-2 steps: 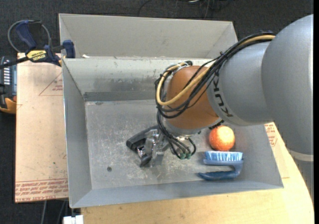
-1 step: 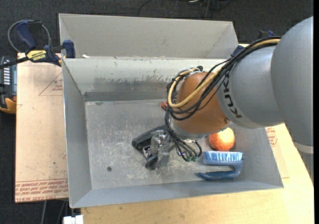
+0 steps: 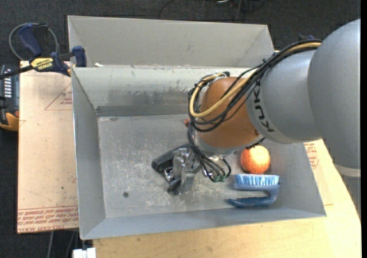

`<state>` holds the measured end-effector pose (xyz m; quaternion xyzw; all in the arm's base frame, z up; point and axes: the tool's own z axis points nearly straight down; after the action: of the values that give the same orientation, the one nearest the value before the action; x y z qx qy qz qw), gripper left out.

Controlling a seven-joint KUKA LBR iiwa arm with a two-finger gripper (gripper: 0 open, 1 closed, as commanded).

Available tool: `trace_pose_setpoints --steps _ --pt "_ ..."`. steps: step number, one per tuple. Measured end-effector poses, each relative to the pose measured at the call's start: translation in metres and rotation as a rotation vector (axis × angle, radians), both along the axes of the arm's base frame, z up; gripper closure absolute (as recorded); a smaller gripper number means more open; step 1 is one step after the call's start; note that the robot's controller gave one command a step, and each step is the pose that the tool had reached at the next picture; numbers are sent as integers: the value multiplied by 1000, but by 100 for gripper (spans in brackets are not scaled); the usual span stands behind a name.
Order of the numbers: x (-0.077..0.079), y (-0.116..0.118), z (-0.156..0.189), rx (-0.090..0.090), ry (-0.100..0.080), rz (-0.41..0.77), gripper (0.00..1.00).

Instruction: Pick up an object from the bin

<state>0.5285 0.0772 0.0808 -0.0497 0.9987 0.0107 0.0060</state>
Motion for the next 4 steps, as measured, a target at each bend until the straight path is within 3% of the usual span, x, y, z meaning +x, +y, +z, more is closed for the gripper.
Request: trace_pose_setpoints --steps 1,2,3,4 --pt "-3 1 1 2 -11 -4 100" --pt "47 -32 -1 15 -16 168 100" --pt "22 -12 1 9 -37 -18 100" --pt "24 -18 96 14 -15 128 0"
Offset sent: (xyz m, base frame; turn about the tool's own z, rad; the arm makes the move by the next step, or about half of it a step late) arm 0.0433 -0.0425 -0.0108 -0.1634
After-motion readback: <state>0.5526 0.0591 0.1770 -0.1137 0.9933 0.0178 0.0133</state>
